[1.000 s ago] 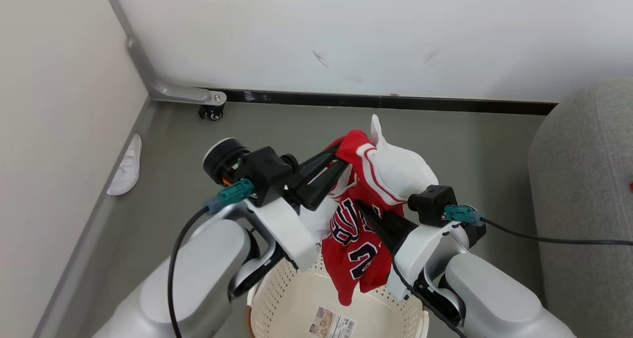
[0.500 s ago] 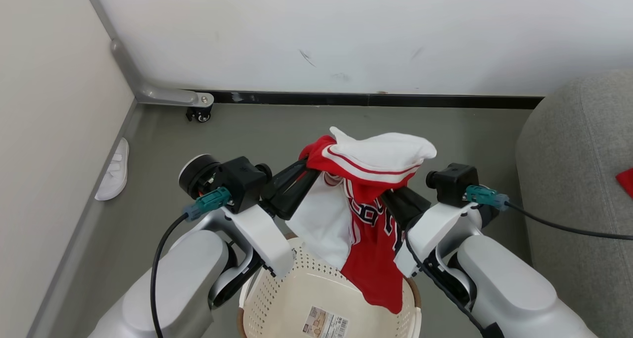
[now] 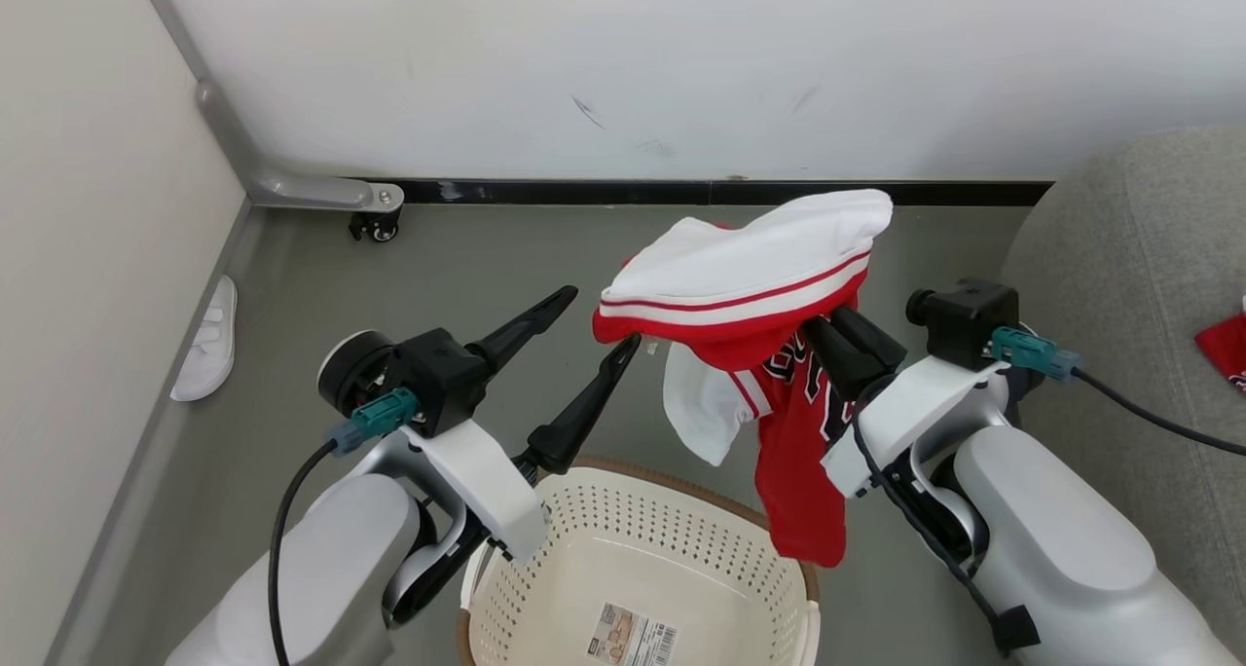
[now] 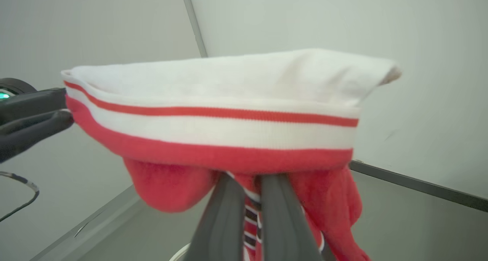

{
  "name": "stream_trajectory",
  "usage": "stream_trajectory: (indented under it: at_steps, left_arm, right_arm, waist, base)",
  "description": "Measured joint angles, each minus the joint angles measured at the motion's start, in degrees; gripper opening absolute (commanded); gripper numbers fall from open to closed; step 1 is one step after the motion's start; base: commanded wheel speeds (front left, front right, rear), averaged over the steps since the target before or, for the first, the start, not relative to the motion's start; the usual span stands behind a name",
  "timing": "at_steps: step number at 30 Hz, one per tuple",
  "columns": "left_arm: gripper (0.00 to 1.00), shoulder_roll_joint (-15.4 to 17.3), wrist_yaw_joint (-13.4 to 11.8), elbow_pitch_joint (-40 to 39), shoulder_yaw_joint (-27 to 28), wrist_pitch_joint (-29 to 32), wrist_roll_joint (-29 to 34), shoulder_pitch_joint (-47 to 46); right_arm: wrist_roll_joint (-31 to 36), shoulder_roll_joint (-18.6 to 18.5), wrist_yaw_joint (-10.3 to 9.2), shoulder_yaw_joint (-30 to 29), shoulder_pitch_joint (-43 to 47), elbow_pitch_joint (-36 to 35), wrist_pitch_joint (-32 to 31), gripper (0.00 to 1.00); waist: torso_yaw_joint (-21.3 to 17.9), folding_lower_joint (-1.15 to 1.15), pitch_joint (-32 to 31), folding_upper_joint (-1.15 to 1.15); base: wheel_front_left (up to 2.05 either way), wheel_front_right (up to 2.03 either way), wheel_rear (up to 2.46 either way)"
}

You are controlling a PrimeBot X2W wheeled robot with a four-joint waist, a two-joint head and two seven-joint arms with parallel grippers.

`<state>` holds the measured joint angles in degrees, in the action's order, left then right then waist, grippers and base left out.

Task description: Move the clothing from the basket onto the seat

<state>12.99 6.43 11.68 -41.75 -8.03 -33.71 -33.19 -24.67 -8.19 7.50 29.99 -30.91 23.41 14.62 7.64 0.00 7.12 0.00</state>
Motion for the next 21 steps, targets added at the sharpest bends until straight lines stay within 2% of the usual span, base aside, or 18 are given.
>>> stream_trajectory:
  at_steps: [9,21]
  left_arm:
    - [1.0,1.44,-0.45,0.25,0.62,-0.7,-0.16,2.16]
    - [1.0,1.64,-0.57,-0.36,0.08,-1.62,-0.21,3.94]
  right_arm:
    - [2.47,-1.01,0.0,-3.23,0.55,-3.24,0.0,0.0]
    - [4.89,-2.88,0.0,-9.46,4.04,-8.2,0.0,0.0]
  waist:
    - [-0.86,0.0,-0.2,0.0]
    - [-2.99,0.0,-0.91,0.0]
  base:
    - [0.0,0.0,0.0]
    - [0.0,0.0,0.0]
